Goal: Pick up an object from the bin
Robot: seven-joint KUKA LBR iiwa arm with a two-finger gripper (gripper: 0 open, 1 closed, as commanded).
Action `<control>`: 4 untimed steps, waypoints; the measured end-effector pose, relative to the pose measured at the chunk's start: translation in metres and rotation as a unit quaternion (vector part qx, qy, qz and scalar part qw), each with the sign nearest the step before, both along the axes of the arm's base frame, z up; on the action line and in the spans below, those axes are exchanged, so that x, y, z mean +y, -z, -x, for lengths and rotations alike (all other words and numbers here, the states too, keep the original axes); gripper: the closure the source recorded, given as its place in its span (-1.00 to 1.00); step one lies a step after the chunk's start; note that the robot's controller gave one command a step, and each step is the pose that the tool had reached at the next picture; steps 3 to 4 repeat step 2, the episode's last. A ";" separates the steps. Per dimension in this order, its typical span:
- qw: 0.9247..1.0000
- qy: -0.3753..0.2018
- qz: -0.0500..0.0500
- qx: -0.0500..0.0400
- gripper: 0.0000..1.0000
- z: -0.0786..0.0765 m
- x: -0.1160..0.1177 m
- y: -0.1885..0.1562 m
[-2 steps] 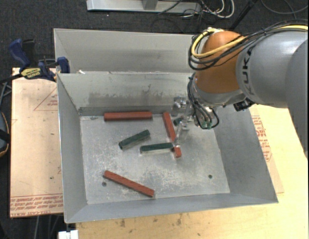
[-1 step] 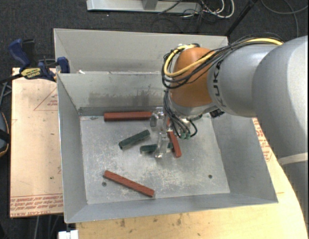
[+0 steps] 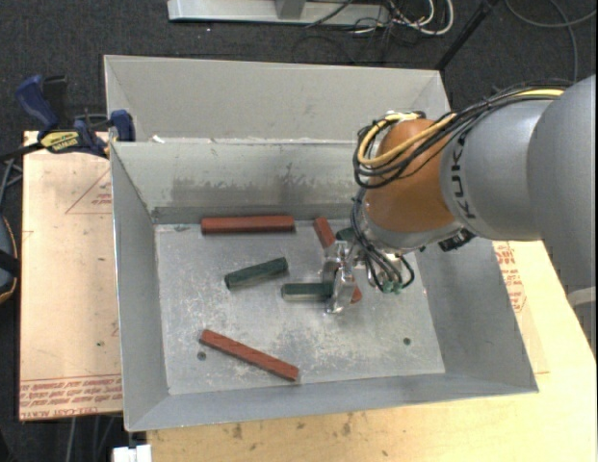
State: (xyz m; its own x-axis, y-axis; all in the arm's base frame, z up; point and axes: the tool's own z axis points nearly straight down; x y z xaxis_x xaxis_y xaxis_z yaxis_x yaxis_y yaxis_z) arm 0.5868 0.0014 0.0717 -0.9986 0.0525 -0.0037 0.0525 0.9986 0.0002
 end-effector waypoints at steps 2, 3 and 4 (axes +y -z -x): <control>0.999 -0.047 0.000 -0.002 1.00 -0.026 0.005 -0.149; 0.999 -0.047 0.000 -0.002 1.00 -0.026 0.005 -0.149; 0.999 -0.047 0.000 -0.002 1.00 -0.026 0.005 -0.149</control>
Offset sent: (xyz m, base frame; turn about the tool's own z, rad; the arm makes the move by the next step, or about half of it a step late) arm 0.0240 0.0042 0.1473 -0.0947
